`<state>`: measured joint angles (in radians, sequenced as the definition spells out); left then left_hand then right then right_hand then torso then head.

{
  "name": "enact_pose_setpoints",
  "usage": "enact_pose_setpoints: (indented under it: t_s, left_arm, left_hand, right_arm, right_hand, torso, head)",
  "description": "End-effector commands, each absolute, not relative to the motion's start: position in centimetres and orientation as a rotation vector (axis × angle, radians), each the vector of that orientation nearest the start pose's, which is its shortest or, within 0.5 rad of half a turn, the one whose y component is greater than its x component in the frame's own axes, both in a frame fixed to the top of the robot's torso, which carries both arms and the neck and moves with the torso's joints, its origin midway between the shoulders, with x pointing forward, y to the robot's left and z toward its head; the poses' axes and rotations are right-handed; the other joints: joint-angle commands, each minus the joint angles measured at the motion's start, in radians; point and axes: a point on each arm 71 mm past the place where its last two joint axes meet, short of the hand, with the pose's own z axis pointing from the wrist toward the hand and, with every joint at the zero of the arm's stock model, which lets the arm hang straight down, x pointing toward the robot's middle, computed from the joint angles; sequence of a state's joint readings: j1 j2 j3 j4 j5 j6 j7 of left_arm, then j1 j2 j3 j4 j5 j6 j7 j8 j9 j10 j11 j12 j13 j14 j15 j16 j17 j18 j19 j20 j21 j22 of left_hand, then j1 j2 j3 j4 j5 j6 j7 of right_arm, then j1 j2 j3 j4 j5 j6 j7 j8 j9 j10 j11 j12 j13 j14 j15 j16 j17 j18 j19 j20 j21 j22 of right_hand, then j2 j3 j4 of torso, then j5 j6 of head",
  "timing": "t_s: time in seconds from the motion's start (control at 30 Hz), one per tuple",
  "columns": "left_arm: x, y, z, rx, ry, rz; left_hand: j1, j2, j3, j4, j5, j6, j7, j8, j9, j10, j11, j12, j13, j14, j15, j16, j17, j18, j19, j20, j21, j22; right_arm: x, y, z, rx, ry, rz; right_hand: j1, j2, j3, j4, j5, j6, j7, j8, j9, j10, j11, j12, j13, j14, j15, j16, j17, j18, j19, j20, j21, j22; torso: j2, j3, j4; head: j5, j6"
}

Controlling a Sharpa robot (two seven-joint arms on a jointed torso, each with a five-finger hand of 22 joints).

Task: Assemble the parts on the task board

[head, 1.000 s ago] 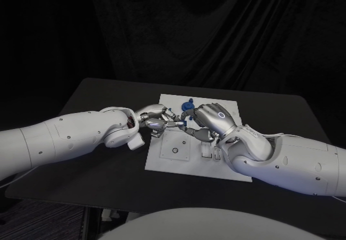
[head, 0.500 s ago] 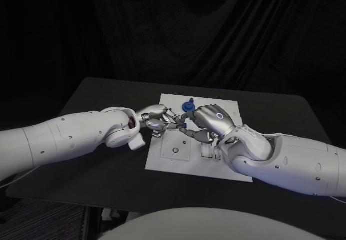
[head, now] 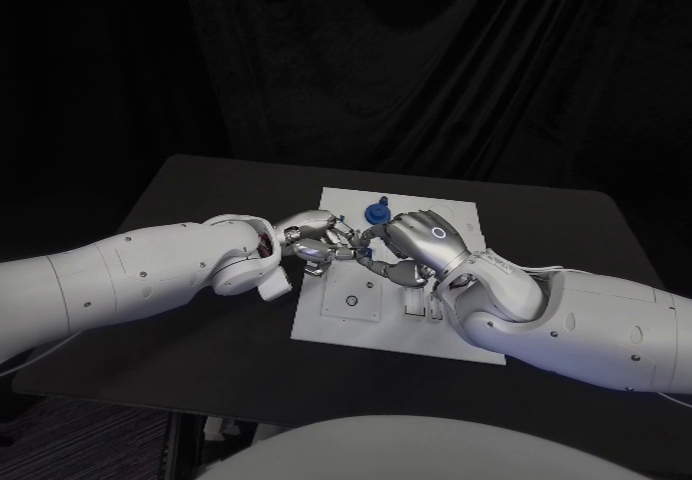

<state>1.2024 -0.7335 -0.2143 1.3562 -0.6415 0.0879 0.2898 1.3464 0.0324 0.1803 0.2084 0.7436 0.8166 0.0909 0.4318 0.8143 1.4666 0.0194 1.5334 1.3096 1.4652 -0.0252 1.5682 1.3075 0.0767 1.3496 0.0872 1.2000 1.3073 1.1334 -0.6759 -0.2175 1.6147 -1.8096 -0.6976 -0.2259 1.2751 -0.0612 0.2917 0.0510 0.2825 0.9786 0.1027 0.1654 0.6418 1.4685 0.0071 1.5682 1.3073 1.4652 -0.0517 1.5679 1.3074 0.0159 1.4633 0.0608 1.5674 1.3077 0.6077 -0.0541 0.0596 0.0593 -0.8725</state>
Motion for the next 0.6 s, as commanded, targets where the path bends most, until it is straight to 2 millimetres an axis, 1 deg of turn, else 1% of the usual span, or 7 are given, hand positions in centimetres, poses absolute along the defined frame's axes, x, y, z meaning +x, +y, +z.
enact_pose_setpoints:
  t_s: [0.03,0.13,0.27,0.4,0.5,0.53,0.6]
  left_arm:
    - [47.12,17.66,-25.68,-0.326,2.088,-1.426]
    - [47.12,17.64,-25.71,-0.326,2.090,-1.426]
    - [47.13,17.63,-25.74,-0.327,2.092,-1.423]
    - [47.19,17.67,-25.80,-0.331,2.093,-1.414]
    - [47.24,17.74,-25.88,-0.336,2.099,-1.404]
    - [47.26,17.77,-25.91,-0.338,2.102,-1.398]
    - [47.31,17.85,-25.99,-0.344,2.109,-1.385]
  left_hand:
    - [0.015,0.000,0.043,-0.029,0.015,-0.005,-0.008,0.031,0.108,0.067,-0.007,0.000,0.236,0.106,-0.008,0.003,0.263,0.007,0.001,-0.008,0.007,0.153]
    - [0.021,-0.006,0.069,-0.042,0.021,-0.013,-0.005,0.044,0.119,0.067,-0.006,0.000,0.235,0.106,-0.008,0.003,0.263,0.007,0.001,-0.009,0.008,0.153]
    - [0.022,-0.011,0.099,-0.055,0.021,-0.018,-0.003,0.055,0.127,0.065,-0.005,-0.002,0.234,0.106,-0.007,0.003,0.263,0.006,0.002,-0.009,0.012,0.154]
    - [0.020,-0.014,0.121,-0.063,0.010,-0.020,-0.001,0.063,0.132,0.065,-0.004,-0.002,0.234,0.106,-0.006,0.003,0.263,0.005,0.003,-0.009,0.015,0.155]
    - [0.013,-0.021,0.160,-0.077,-0.020,-0.021,0.000,0.073,0.135,0.067,-0.003,0.000,0.235,0.106,-0.005,0.003,0.263,0.004,0.005,-0.008,0.021,0.157]
    - [0.011,-0.022,0.166,-0.078,-0.025,-0.021,0.000,0.074,0.135,0.067,-0.003,0.000,0.236,0.106,-0.005,0.003,0.263,0.004,0.005,-0.008,0.022,0.157]
    - [0.007,-0.025,0.179,-0.083,-0.033,-0.021,0.000,0.075,0.134,0.069,-0.003,0.002,0.236,0.106,-0.005,0.003,0.263,0.004,0.005,-0.008,0.023,0.157]
  right_arm:
    - [41.17,-9.85,-23.63,-0.388,1.399,0.755]
    - [41.20,-9.88,-23.73,-0.393,1.411,0.748]
    - [41.23,-9.92,-23.86,-0.399,1.427,0.739]
    - [41.21,-9.97,-23.91,-0.403,1.435,0.735]
    - [41.17,-10.10,-23.89,-0.402,1.436,0.734]
    - [41.16,-10.21,-23.87,-0.400,1.435,0.733]
    - [41.12,-10.49,-23.81,-0.396,1.432,0.732]
  right_hand:
    - [0.000,0.006,0.006,-0.001,0.002,0.031,-0.030,0.002,0.002,0.102,-0.007,0.003,0.264,0.106,-0.008,0.003,0.263,-0.016,0.107,-0.007,0.003,0.263]
    - [-0.002,0.004,0.006,-0.001,0.002,0.028,-0.029,-0.002,0.001,0.102,-0.006,0.003,0.264,0.106,-0.008,0.003,0.263,-0.016,0.107,-0.008,0.003,0.263]
    - [-0.019,-0.012,0.012,0.006,0.003,-0.050,0.000,-0.056,-0.021,0.102,0.016,0.003,0.264,0.106,0.008,0.003,0.263,-0.016,0.107,0.003,0.003,0.263]
    - [-0.021,-0.017,0.014,0.007,0.002,-0.063,0.004,-0.066,-0.024,0.102,0.018,0.003,0.264,0.106,0.012,0.003,0.263,-0.016,0.107,0.007,0.003,0.263]
    - [-0.035,-0.031,0.015,0.020,0.002,-0.164,0.013,-0.104,-0.044,0.102,0.015,0.003,0.264,0.106,0.010,0.003,0.263,-0.016,0.107,0.010,0.003,0.263]
    - [-0.040,-0.039,0.014,0.028,0.002,-0.238,0.013,-0.103,-0.062,0.102,0.013,0.003,0.264,0.106,0.010,0.003,0.263,-0.014,0.104,0.009,-0.002,0.261]
    - [-0.039,-0.049,0.014,0.044,0.002,-0.301,0.012,-0.104,-0.089,0.102,0.012,0.003,0.264,0.106,0.008,0.003,0.263,-0.012,0.099,0.007,-0.010,0.258]
  torso:
    - [0.001,0.0004,-0.0005]
    - [0.001,0.0007,-0.0006]
    - [0.001,0.0007,-0.0012]
    - [0.000,0.0005,-0.0013]
    - [0.000,0.0006,-0.0011]
    - [0.000,0.0008,-0.0014]
    - [0.000,0.0009,-0.0017]
  head:
    - [-0.001,0.000]
    - [-0.001,0.000]
    - [0.000,0.000]
    - [-0.003,0.000]
    - [-0.004,0.000]
    - [-0.003,0.000]
    - [-0.002,0.000]
